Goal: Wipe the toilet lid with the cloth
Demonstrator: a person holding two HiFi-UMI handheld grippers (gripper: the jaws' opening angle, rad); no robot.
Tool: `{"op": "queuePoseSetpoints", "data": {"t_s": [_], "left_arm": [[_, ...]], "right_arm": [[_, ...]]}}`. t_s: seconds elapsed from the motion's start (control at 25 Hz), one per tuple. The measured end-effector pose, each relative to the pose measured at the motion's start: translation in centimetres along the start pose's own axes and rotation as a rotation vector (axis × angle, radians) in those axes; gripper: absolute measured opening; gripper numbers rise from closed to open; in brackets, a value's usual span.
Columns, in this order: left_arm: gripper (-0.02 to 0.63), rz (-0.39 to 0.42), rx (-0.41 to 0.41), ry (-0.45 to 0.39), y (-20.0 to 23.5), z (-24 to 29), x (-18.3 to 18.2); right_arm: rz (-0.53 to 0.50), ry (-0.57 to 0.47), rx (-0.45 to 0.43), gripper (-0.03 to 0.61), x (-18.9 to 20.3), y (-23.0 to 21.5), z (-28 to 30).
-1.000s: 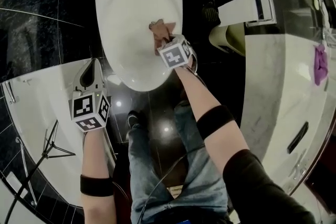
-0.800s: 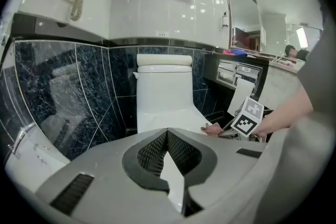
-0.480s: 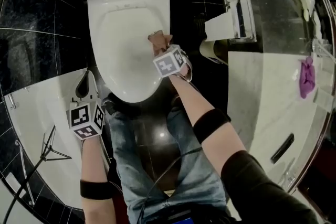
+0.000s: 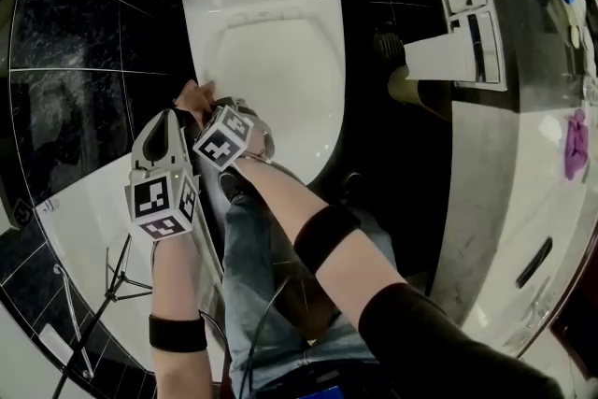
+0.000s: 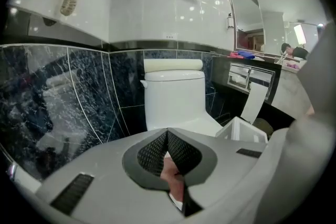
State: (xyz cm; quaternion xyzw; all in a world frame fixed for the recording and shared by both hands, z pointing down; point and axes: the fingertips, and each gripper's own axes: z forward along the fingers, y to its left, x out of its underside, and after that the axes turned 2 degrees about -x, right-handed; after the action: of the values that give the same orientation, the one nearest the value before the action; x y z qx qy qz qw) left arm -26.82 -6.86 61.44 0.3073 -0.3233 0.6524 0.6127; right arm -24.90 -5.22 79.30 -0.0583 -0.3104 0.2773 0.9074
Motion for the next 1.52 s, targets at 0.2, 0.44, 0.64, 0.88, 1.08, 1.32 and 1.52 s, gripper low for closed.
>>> {"op": "queuePoseSetpoints", "data": {"t_s": [0.2,0.44,0.64,0.88,1.08,1.32,1.52], "left_arm": [[0.0,-0.027,-0.029,-0.011,3.0,1.0,0.3],[0.0,-0.051,0.007,0.003,1.4,1.2,1.2],[0.0,-0.059,0.04,0.001,-0.9,1.8,0.7],[0.0,-0.057,0.053,-0.009,-1.7,2.6,0.0],[0.0,-0.06,0.052,-0.005,-1.2,2.5,0.1],[0.0,-0.058,0.031,0.007,0.5,2.3,0.6],[0.0,-0.052,0.022,0.018,2.4,2.6,1.1]], "right_arm": [[0.023,0.077,0.007,0.08,1.0,-1.1,2.5],[0.185,0.027,0.166,0.08,6.3,-10.9,-3.9],[0.258,0.044,0.321,0.08,11.8,-19.5,-10.8],[0.311,0.091,0.425,0.078,15.6,-25.1,-14.6],[0.306,0.054,0.429,0.078,12.3,-24.1,-14.6],[0.064,-0.083,0.169,0.08,-2.6,-12.1,-5.2],[0.024,0.032,0.046,0.08,-5.1,-6.3,2.7]]}}
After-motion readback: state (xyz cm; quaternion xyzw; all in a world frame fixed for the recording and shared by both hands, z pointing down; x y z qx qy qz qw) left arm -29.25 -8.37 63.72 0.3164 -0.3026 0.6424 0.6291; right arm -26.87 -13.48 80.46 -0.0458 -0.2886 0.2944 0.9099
